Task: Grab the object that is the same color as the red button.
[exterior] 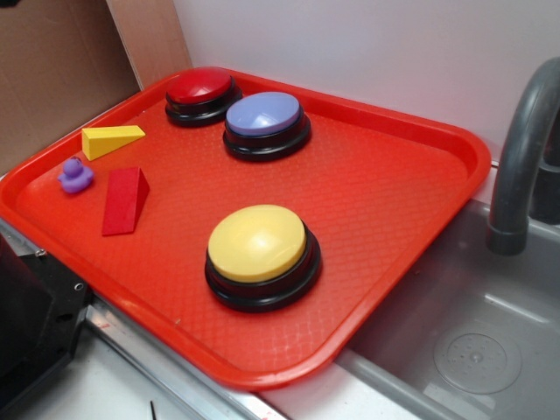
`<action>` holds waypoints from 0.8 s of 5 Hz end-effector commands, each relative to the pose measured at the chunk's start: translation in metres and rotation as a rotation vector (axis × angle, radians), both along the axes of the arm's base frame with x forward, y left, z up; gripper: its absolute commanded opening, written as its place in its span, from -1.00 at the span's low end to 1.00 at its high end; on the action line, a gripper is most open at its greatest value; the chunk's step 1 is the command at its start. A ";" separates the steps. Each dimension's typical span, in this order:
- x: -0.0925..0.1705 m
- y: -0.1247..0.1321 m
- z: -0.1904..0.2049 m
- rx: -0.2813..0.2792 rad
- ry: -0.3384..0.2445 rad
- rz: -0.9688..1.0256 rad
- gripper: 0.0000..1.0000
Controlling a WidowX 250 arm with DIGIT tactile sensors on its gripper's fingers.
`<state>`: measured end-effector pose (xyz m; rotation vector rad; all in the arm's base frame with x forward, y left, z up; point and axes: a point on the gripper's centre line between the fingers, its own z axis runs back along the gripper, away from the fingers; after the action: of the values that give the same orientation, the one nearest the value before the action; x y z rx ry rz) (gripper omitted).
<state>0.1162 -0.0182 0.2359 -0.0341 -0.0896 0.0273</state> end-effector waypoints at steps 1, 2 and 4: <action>0.000 0.000 0.000 0.000 0.000 0.000 1.00; 0.013 0.019 -0.022 -0.006 0.043 0.050 1.00; 0.012 0.039 -0.056 -0.016 0.069 0.151 1.00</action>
<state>0.1268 0.0191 0.1750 -0.0400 -0.0165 0.1935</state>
